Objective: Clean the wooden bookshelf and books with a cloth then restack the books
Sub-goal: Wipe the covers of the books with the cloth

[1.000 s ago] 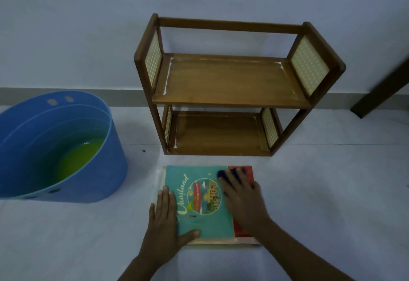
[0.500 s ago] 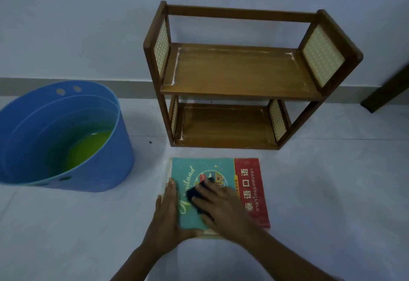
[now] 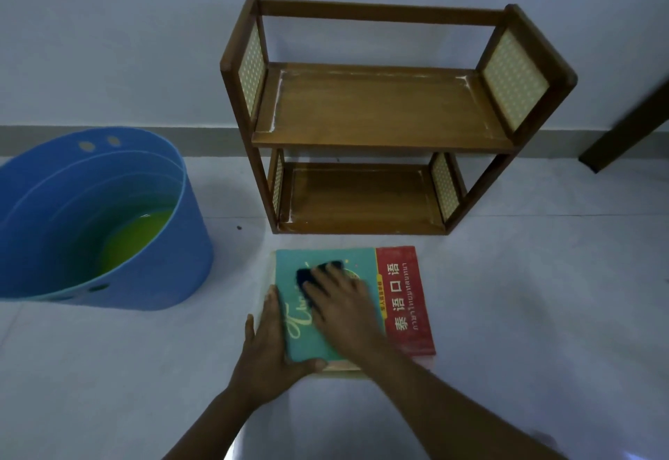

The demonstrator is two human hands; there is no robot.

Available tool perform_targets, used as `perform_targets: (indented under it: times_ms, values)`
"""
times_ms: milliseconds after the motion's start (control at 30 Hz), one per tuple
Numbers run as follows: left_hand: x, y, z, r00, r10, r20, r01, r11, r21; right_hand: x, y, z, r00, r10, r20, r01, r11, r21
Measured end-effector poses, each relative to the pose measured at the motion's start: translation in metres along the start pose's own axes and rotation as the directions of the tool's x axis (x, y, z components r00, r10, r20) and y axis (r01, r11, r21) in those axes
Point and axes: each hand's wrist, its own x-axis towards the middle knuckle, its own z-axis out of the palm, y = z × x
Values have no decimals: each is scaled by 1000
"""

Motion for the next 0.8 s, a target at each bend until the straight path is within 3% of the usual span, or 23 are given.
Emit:
perform_targets:
  times_ms: [133, 233, 333, 433, 500, 533, 633, 700, 800]
  values:
    - [2, 4, -3, 1000, 7, 18, -7, 1000, 15, 0, 71, -21, 924, 383, 15, -383, 924, -11]
    - [4, 4, -1, 1000, 17, 25, -18, 999, 47, -4, 68, -22, 886, 462, 46, -461, 887, -21]
    - [2, 3, 1, 999, 19, 27, -21, 995, 100, -13, 12, -10, 927, 369, 68, -369, 929, -21]
    - [2, -1, 2, 999, 16, 37, -23, 979, 205, -34, -38, 3, 998, 39, 39, -41, 999, 34]
    - [1, 0, 1, 999, 3, 45, -14, 971, 240, -39, -30, -5, 996, -94, 7, 94, 994, 49]
    - [1, 1, 0, 999, -13, 42, 3, 974, 225, -39, -16, -8, 996, -84, 8, 83, 995, 46]
    - [0, 5, -1, 999, -29, 31, 24, 986, 165, -41, 45, -18, 984, 174, 30, -173, 985, -6]
    - [0, 6, -1, 999, -17, 37, 11, 990, 144, -44, 76, -24, 921, 389, 4, -389, 921, -1]
    - [1, 7, 2, 999, -1, 46, -5, 991, 136, -43, 66, -22, 868, 496, -16, -496, 868, -28]
